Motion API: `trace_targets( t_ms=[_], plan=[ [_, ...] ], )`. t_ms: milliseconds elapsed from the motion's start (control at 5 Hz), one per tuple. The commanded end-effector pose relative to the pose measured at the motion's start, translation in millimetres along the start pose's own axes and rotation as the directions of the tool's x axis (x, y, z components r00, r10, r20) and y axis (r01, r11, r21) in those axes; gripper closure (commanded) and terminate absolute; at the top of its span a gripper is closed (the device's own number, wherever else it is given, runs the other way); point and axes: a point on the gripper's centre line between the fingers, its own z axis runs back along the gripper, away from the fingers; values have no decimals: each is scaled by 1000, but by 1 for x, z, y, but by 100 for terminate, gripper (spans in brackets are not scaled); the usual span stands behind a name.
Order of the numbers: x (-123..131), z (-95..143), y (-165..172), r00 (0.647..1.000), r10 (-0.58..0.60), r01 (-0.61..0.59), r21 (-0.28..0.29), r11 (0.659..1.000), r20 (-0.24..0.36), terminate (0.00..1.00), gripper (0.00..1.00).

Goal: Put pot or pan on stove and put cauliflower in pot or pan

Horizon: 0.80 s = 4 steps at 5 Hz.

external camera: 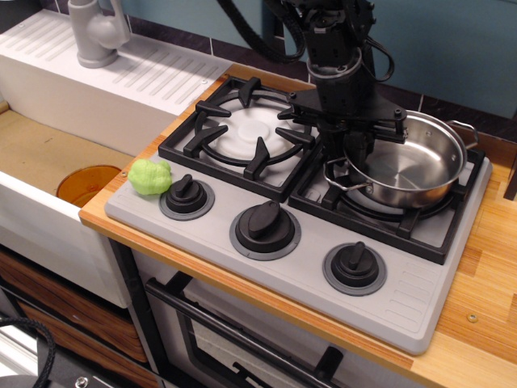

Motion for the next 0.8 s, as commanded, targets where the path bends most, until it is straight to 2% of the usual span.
trace_targets(
  t_ms=[0, 200, 400, 600],
  plan=[
    [10, 27, -6, 1000, 0, 0, 5, 1000, 15, 0, 100],
    [16, 56, -3, 999, -2, 4, 46, 999, -37, 0, 100],
    [22, 76, 17, 997, -44, 49, 76, 996, -68, 0, 100],
    [28, 87, 38, 993, -76, 85, 102, 991, -86, 0, 100]
  ],
)
